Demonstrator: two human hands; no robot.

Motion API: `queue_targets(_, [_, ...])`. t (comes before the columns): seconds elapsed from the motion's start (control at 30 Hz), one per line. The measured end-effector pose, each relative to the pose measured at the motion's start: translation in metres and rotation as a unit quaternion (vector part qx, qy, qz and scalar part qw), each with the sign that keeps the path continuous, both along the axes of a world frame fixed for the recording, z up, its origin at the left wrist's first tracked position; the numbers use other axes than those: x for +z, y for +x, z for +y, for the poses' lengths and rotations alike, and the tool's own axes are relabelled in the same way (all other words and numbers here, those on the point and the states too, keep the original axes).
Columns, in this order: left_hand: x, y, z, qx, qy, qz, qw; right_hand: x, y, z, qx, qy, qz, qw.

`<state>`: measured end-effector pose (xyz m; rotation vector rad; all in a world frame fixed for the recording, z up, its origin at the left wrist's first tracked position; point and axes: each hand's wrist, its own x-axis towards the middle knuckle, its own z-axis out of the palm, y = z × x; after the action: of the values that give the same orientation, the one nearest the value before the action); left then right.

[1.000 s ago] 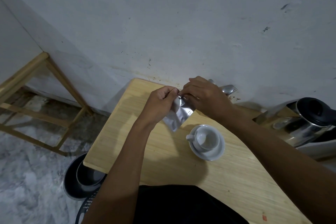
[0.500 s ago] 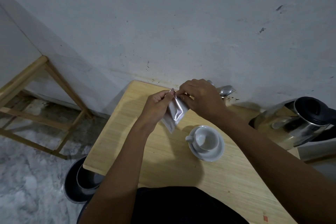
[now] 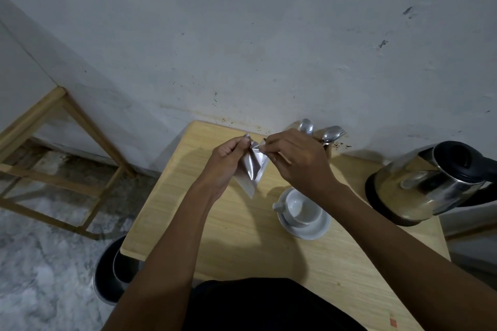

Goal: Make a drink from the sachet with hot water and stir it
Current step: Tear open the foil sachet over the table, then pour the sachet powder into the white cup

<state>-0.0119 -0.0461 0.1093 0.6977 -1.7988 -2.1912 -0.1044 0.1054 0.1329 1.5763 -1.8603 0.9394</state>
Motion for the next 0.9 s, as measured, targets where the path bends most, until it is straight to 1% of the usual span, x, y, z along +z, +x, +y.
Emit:
queue_targets(0.1, [-0.001,0.000,-0.006,-0.016,-0.042,-0.003,0.999,-0.005,0.003,0.011,-0.012,0.006,-0.031,0.999])
queue_targets(0.17, [-0.004,0.000,-0.008,-0.011,-0.058,-0.011,0.998,-0.012,0.008,0.018,-0.029,-0.013,-0.099,0.995])
queue_targets(0.27, [-0.014,0.001,-0.015,0.021,-0.058,-0.023,0.998,-0.015,0.020,0.027,-0.054,-0.061,-0.219,0.972])
queue_targets(0.37, [-0.018,0.004,-0.020,0.055,-0.052,-0.025,0.997,-0.015,0.032,0.038,-0.084,-0.102,-0.321,0.938])
queue_targets(0.47, [-0.025,0.009,-0.026,0.071,-0.054,-0.037,0.995,-0.018,0.038,0.045,-0.144,-0.110,-0.448,0.875])
queue_targets(0.53, [-0.027,0.013,-0.028,0.058,-0.064,-0.051,0.995,-0.026,0.034,0.045,-0.173,-0.074,-0.503,0.843])
queue_targets(0.67, [-0.032,0.024,-0.028,0.048,-0.070,-0.067,0.994,-0.055,0.023,0.033,-0.198,0.051,-0.551,0.809])
queue_targets(0.8, [-0.038,0.037,-0.026,0.063,-0.080,-0.076,0.992,-0.087,0.012,0.004,-0.224,0.193,-0.503,0.812])
queue_targets(0.9, [-0.042,0.044,-0.024,0.064,-0.083,-0.087,0.991,-0.106,0.009,-0.019,-0.222,0.265,-0.467,0.814])
